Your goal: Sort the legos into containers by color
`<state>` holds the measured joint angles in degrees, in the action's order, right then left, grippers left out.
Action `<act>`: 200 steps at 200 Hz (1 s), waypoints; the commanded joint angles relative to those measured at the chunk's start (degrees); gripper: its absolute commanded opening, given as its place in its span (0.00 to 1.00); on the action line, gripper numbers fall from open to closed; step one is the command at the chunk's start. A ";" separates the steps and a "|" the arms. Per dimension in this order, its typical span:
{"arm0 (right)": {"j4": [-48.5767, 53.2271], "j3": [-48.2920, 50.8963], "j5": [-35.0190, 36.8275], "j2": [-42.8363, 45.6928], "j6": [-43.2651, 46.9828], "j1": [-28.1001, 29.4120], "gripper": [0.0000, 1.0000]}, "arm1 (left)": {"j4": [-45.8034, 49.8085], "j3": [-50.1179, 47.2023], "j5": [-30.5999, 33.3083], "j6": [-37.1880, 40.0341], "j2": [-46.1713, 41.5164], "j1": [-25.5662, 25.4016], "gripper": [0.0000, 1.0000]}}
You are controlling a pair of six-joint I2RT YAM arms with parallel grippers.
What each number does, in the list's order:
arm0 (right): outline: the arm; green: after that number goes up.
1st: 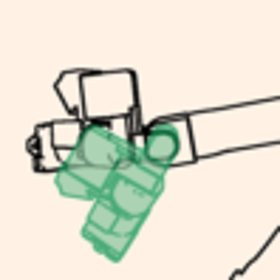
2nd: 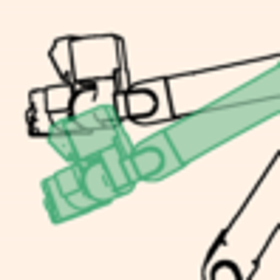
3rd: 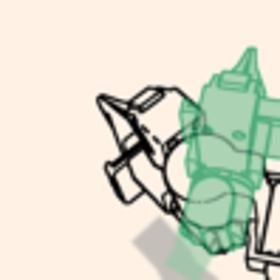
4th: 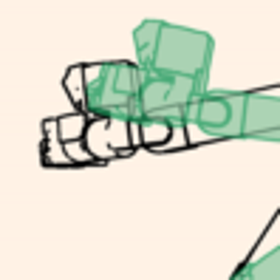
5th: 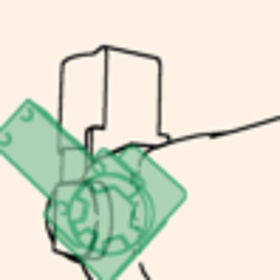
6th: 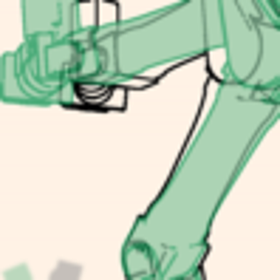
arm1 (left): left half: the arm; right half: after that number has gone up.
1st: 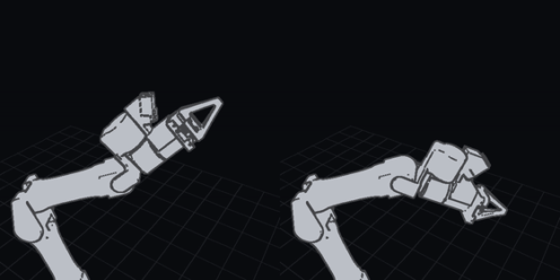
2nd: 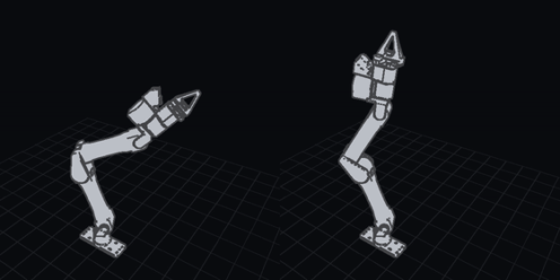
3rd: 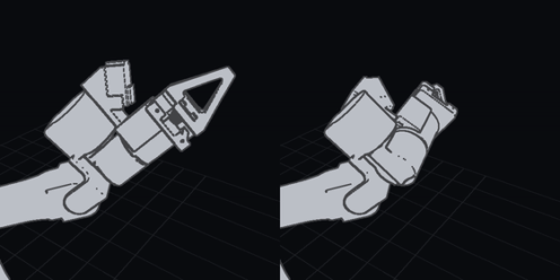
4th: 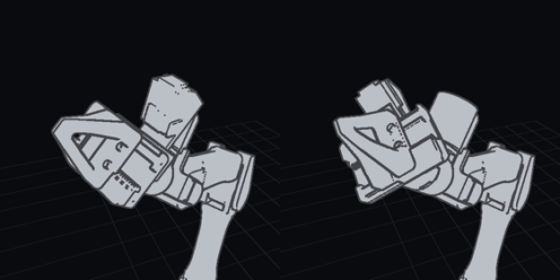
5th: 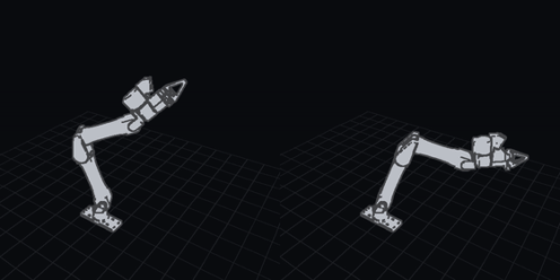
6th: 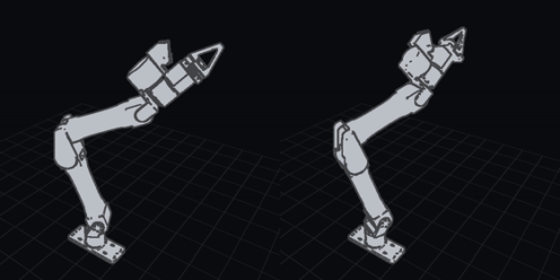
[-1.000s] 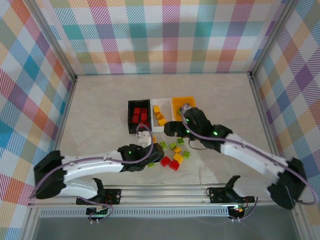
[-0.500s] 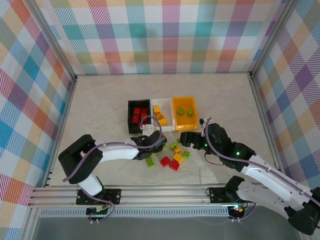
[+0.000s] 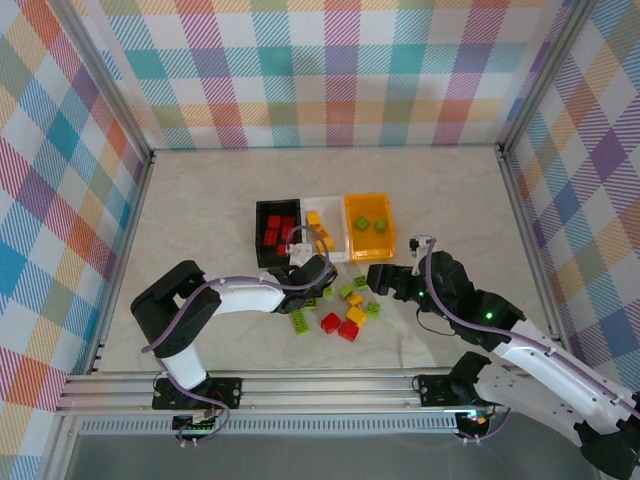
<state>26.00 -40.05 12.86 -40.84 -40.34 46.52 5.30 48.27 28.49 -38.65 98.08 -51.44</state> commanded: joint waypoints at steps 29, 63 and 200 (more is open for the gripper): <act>0.48 2.16 1.64 1.29 -2.05 0.31 0.92 | 4.27 -2.35 -0.16 -0.37 -10.03 -3.35 0.40; -0.23 4.38 1.72 0.87 -3.55 0.32 0.92 | 11.63 7.13 -1.39 0.37 -12.97 -3.29 0.40; 1.34 8.98 -1.22 -3.74 -6.85 0.41 0.91 | 20.40 37.50 -8.79 2.77 8.74 7.37 0.83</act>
<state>27.03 -32.08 12.80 -43.90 -45.28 46.52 23.38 84.66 21.56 -36.12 110.80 -43.72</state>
